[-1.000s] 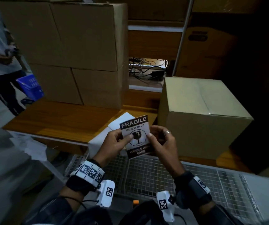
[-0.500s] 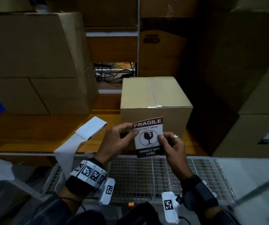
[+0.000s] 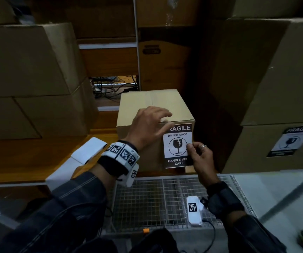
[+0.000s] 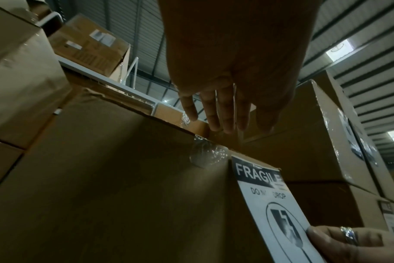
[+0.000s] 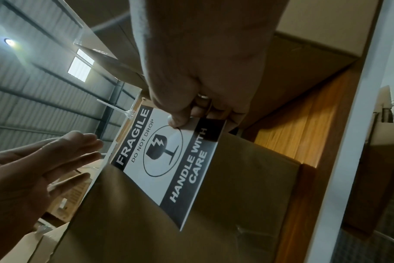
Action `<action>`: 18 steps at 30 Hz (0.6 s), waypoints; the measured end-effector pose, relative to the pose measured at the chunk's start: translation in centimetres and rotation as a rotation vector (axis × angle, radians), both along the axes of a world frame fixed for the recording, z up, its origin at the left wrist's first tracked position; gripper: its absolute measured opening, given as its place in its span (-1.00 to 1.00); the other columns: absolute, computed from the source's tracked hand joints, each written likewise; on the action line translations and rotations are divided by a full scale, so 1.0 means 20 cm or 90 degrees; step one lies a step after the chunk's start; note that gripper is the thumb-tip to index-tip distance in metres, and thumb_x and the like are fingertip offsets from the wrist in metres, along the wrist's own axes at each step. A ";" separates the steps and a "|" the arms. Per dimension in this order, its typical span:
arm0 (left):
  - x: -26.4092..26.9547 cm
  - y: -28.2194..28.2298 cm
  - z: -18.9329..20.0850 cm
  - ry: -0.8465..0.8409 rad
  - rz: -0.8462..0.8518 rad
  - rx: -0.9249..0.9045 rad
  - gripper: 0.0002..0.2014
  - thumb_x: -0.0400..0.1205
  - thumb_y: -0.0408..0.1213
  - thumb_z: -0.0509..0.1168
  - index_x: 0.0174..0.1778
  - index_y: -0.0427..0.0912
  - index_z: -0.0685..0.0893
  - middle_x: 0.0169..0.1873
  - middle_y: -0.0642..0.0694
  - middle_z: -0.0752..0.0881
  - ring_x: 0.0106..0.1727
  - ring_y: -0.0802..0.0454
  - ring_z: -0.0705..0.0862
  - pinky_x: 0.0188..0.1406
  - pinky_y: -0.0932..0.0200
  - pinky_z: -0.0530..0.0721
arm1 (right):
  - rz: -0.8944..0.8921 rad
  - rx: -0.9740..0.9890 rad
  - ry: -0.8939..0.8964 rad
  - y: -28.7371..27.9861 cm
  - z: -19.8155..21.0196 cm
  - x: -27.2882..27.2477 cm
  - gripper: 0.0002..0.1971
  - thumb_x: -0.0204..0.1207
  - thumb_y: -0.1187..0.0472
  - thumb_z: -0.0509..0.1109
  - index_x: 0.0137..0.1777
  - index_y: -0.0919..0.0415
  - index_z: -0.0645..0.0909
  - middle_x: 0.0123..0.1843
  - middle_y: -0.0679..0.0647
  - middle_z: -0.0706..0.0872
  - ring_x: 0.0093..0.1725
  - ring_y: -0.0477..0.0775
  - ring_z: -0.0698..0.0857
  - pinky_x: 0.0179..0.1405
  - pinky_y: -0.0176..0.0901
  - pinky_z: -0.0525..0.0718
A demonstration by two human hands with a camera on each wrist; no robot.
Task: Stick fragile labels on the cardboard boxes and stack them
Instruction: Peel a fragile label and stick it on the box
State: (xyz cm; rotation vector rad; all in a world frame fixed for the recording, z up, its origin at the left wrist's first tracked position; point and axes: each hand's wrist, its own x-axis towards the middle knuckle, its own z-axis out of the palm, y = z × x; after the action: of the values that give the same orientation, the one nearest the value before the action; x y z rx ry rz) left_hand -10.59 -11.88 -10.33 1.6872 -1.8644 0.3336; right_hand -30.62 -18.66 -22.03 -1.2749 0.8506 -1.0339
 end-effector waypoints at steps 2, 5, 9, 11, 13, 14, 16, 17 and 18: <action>-0.01 -0.04 0.00 -0.001 -0.001 0.024 -0.61 0.65 0.05 0.44 0.32 -0.08 0.75 0.25 -0.04 0.79 0.28 0.01 0.71 0.31 -0.18 0.63 | 0.001 0.008 0.005 -0.02 -0.01 0.00 -0.79 0.76 0.19 0.34 0.24 0.33 0.63 0.11 0.16 0.83 0.06 0.10 0.86 -0.14 -0.16 0.84; -0.02 -0.08 -0.02 -0.010 -0.001 0.037 -0.63 0.63 0.03 0.46 0.28 -0.08 0.77 0.16 -0.02 0.82 0.18 0.00 0.73 0.24 -0.17 0.64 | -0.004 0.015 0.011 -0.04 -0.02 0.02 -0.79 0.76 0.19 0.34 0.25 0.32 0.64 0.13 0.18 0.83 0.07 0.12 0.86 -0.08 -0.08 0.85; -0.02 -0.11 -0.04 0.000 0.017 0.031 -0.70 0.62 0.01 0.48 0.19 -0.04 0.79 0.09 0.02 0.83 0.12 0.00 0.72 0.19 -0.16 0.62 | 0.000 0.016 0.007 -0.05 -0.03 0.03 -0.78 0.76 0.19 0.33 0.25 0.33 0.65 0.13 0.19 0.84 0.08 0.12 0.86 -0.04 -0.05 0.85; -0.02 -0.12 -0.04 0.005 0.028 0.030 -0.74 0.60 -0.01 0.51 0.14 -0.02 0.80 0.06 0.04 0.83 0.09 0.01 0.72 0.18 -0.14 0.61 | -0.004 0.017 0.002 -0.06 -0.03 0.03 -0.77 0.76 0.19 0.34 0.26 0.34 0.64 0.13 0.18 0.84 0.06 0.08 0.86 -0.05 -0.08 0.86; -0.03 -0.13 -0.05 0.008 0.039 0.030 -0.76 0.58 -0.01 0.53 0.11 0.01 0.79 0.03 0.07 0.82 0.08 0.02 0.71 0.17 -0.11 0.59 | -0.005 0.020 -0.002 -0.06 -0.03 0.04 -0.78 0.76 0.19 0.33 0.26 0.33 0.64 0.13 0.17 0.84 0.04 0.05 0.86 -0.08 -0.12 0.85; -0.03 -0.13 -0.05 0.010 0.042 0.029 -0.76 0.57 -0.01 0.54 0.10 0.01 0.79 0.02 0.08 0.82 0.07 0.03 0.70 0.17 -0.09 0.58 | -0.006 0.022 -0.002 -0.06 -0.03 0.04 -0.78 0.76 0.19 0.33 0.26 0.32 0.64 0.13 0.16 0.84 0.04 0.04 0.86 -0.09 -0.13 0.85; -0.03 -0.14 -0.06 0.014 0.047 0.028 -0.74 0.55 0.00 0.55 0.08 0.01 0.78 0.01 0.08 0.81 0.07 0.03 0.70 0.17 -0.08 0.57 | -0.003 0.022 0.001 -0.06 -0.02 0.04 -0.79 0.76 0.18 0.32 0.25 0.30 0.64 0.12 0.15 0.84 0.04 0.03 0.86 -0.10 -0.14 0.84; -0.03 -0.14 -0.06 0.015 0.049 0.027 -0.74 0.54 0.00 0.55 0.08 0.01 0.78 0.01 0.08 0.81 0.07 0.03 0.70 0.18 -0.09 0.57 | -0.002 0.022 0.002 -0.06 -0.02 0.04 -0.79 0.76 0.18 0.32 0.25 0.29 0.64 0.13 0.15 0.84 0.04 0.03 0.86 -0.10 -0.14 0.84; -0.03 -0.14 -0.06 0.016 0.050 0.027 -0.74 0.54 -0.01 0.56 0.08 0.00 0.77 0.01 0.08 0.81 0.07 0.03 0.69 0.18 -0.09 0.57 | -0.001 0.022 0.002 -0.07 -0.02 0.04 -0.79 0.76 0.18 0.32 0.26 0.29 0.64 0.13 0.15 0.84 0.04 0.03 0.86 -0.09 -0.14 0.84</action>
State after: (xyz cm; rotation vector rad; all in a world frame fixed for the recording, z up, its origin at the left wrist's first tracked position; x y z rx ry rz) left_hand -11.28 -14.74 -11.60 1.7884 -1.8033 0.3050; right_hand -29.78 -19.97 -22.44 -1.2476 0.8678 -1.0144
